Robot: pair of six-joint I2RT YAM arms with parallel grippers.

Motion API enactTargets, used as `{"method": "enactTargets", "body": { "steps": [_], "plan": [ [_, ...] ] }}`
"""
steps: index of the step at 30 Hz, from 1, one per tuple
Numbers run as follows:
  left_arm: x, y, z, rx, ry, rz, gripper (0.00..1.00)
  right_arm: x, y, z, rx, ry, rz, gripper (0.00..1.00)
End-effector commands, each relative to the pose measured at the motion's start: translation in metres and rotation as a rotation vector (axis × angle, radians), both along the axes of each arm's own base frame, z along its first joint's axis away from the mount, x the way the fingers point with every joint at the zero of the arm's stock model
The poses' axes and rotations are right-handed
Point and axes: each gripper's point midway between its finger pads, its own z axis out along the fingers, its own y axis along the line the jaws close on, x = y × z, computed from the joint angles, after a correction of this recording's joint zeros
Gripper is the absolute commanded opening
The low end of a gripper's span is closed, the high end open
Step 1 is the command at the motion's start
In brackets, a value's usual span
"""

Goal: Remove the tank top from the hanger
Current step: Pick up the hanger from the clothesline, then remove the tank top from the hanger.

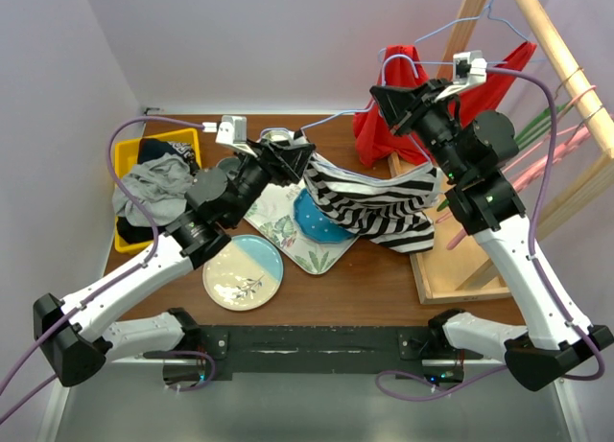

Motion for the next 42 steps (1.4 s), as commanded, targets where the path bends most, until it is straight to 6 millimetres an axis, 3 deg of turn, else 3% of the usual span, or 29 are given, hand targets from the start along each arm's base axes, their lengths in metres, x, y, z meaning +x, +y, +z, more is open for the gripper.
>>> {"method": "enactTargets", "body": {
  "steps": [1,2,3,6,11,21,24,31,38,42],
  "plan": [
    [0.005,0.003,0.024,-0.013,-0.065,0.033,0.52,-0.014,0.002,0.027,0.054,-0.079,0.042,0.00],
    [0.006,0.003,0.023,-0.007,-0.065,0.034,0.44,-0.014,0.002,0.026,0.050,-0.081,0.041,0.00],
    [0.005,0.003,0.023,-0.007,-0.067,0.035,0.25,-0.014,0.001,0.026,0.046,-0.082,0.038,0.00],
    [0.002,0.010,0.028,-0.014,-0.081,0.046,0.00,-0.015,-0.001,0.023,-0.003,-0.093,0.022,0.00],
    [-0.002,0.030,0.042,0.023,-0.101,0.107,0.00,-0.012,-0.011,0.012,-0.114,-0.086,-0.037,0.00],
    [0.010,0.077,0.022,0.160,0.000,0.261,0.00,-0.028,-0.027,0.012,-0.127,-0.095,-0.078,0.00],
    [0.005,0.082,0.027,0.160,-0.006,0.256,0.00,-0.031,-0.033,0.019,-0.107,-0.104,-0.104,0.00],
    [-0.010,0.084,0.016,0.171,0.016,0.204,0.00,-0.038,-0.036,0.047,-0.001,-0.140,-0.097,0.00],
    [-0.010,0.111,0.021,0.238,0.078,0.308,0.00,-0.039,-0.041,0.047,-0.032,-0.136,-0.126,0.00],
    [-0.013,0.104,0.030,0.236,0.089,0.260,0.00,-0.046,-0.046,0.052,-0.032,-0.160,-0.131,0.00]
  ]
}}
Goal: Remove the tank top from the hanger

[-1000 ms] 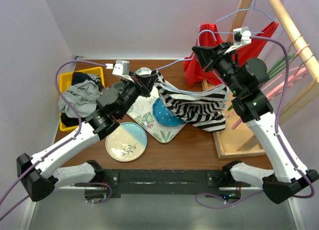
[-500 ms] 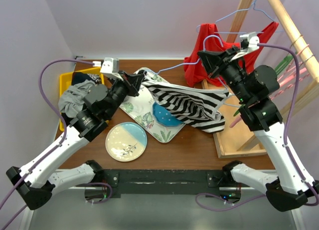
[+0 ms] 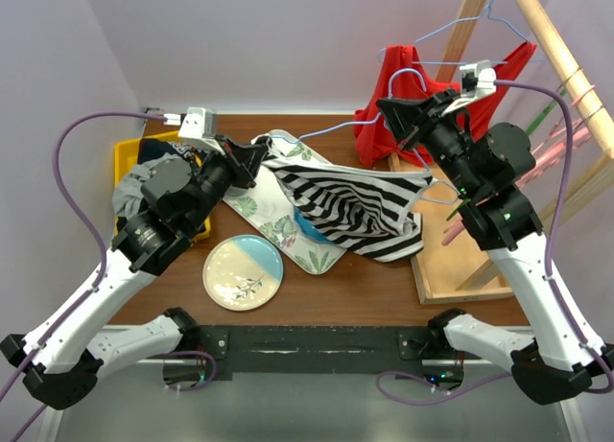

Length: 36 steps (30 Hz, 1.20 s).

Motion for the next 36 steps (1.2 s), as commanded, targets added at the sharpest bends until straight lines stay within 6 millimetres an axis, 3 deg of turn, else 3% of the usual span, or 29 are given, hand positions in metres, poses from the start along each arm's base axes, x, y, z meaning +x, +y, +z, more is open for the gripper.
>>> {"method": "enactTargets", "body": {
  "steps": [1,7,9,13,14,15,16,21,28,36],
  "plan": [
    [0.004,0.024,0.014,0.031,0.017,0.080,0.00,-0.018,-0.034,0.051,0.052,-0.148,-0.113,0.00],
    [-0.008,-0.004,0.027,-0.002,0.000,-0.092,0.00,-0.022,-0.036,0.054,0.051,-0.161,-0.116,0.00],
    [-0.012,-0.010,0.029,-0.008,-0.013,-0.136,0.11,-0.022,-0.035,0.057,0.057,-0.163,-0.110,0.00],
    [-0.019,-0.016,0.036,-0.029,-0.065,-0.188,0.22,-0.023,-0.034,0.063,0.075,-0.172,-0.102,0.00],
    [-0.020,-0.016,0.036,-0.032,-0.071,-0.193,0.20,-0.024,-0.033,0.064,0.079,-0.177,-0.092,0.00],
    [-0.021,-0.016,0.035,-0.033,-0.074,-0.193,0.01,-0.024,-0.032,0.063,0.081,-0.173,-0.088,0.00],
    [-0.021,-0.016,0.035,-0.038,-0.076,-0.195,0.00,-0.023,-0.032,0.062,0.080,-0.173,-0.086,0.00],
    [-0.020,-0.019,0.030,-0.034,-0.061,-0.203,0.00,-0.023,-0.031,0.061,0.082,-0.170,-0.084,0.00],
    [0.010,0.016,0.012,-0.005,0.064,0.047,0.00,-0.027,-0.035,0.060,0.071,-0.171,-0.095,0.00],
    [0.019,0.017,0.012,-0.021,0.104,0.062,0.00,-0.030,-0.029,0.061,0.085,-0.172,-0.059,0.00]
  ]
}}
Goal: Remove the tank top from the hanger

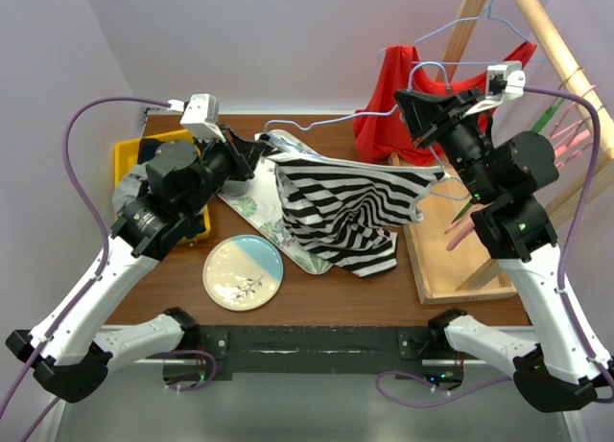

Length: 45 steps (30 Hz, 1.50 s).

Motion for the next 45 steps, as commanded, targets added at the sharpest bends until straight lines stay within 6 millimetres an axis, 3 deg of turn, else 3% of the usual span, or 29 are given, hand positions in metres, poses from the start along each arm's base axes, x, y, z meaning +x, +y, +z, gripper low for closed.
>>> {"method": "enactTargets", "body": {
  "steps": [1,4,7,12,21,31,34,39,45],
  "plan": [
    [0.005,0.012,0.022,-0.038,-0.022,0.053,0.00,-0.017,-0.009,0.034,0.058,-0.096,0.002,0.00],
    [0.000,-0.001,0.020,-0.059,-0.039,-0.027,0.00,-0.016,-0.010,0.035,0.104,-0.093,0.000,0.00],
    [-0.014,-0.015,0.017,-0.098,-0.081,-0.137,0.00,-0.017,-0.009,0.051,0.200,-0.137,0.025,0.00],
    [-0.038,-0.033,0.007,-0.160,-0.103,-0.292,0.00,-0.014,-0.011,0.062,0.345,-0.150,0.044,0.00],
    [-0.067,-0.059,-0.006,-0.204,-0.153,-0.523,0.00,-0.028,-0.017,0.093,0.472,-0.204,0.096,0.00],
    [-0.064,-0.083,-0.043,-0.252,-0.094,-0.628,0.00,-0.037,-0.012,0.097,0.527,-0.197,0.174,0.00],
    [-0.068,-0.089,-0.044,-0.268,-0.111,-0.676,0.00,-0.037,-0.012,0.098,0.546,-0.193,0.187,0.00],
    [-0.065,-0.092,-0.051,-0.249,-0.108,-0.683,0.00,-0.038,-0.010,0.103,0.584,-0.202,0.213,0.00],
    [-0.055,-0.094,-0.078,-0.191,-0.053,-0.656,0.00,-0.054,-0.004,0.117,0.641,-0.280,0.332,0.00]
  ]
}}
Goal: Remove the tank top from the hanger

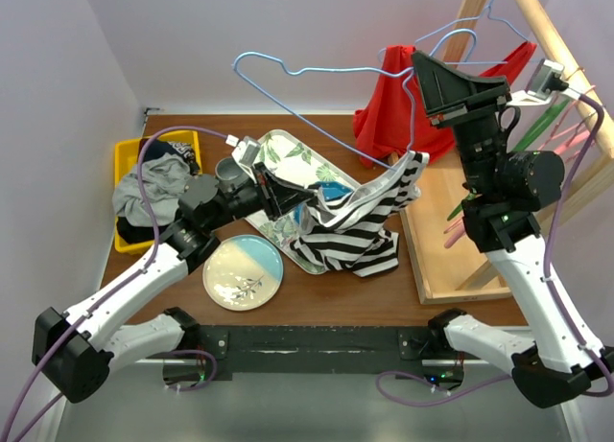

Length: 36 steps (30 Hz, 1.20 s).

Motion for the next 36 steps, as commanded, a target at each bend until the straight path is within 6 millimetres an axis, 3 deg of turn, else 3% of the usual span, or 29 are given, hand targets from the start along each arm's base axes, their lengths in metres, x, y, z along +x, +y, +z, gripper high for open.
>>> {"method": "enactTargets", "body": {
  "steps": [1,8,13,19,26,31,35,36],
  "plan": [
    [0.004,-0.001,-0.010,0.022,-0.022,0.002,0.00,-0.033,-0.004,0.036,0.098,-0.168,0.093,0.00],
    [0.006,0.004,-0.006,0.019,-0.035,0.033,0.00,-0.042,-0.009,0.038,0.160,-0.221,0.124,0.00],
    [0.007,0.004,-0.014,0.024,-0.020,0.038,0.00,-0.024,-0.008,0.021,0.203,-0.113,0.139,0.00],
    [0.005,-0.003,-0.006,0.002,-0.021,-0.004,0.00,0.007,-0.011,0.003,0.228,-0.022,0.060,0.00],
    [0.006,-0.003,0.000,-0.006,-0.020,0.003,0.00,0.011,0.002,0.006,0.286,-0.059,0.168,0.00],
    [0.010,0.005,0.002,0.033,-0.038,0.050,0.00,0.017,0.003,0.004,0.243,-0.007,0.134,0.00],
    [0.024,0.019,0.027,0.062,-0.092,0.172,0.00,0.008,-0.002,0.007,0.189,-0.013,0.087,0.00],
    [0.026,0.024,0.049,0.045,-0.129,0.203,0.00,0.007,-0.001,0.006,0.161,-0.008,0.081,0.00]
  ]
}}
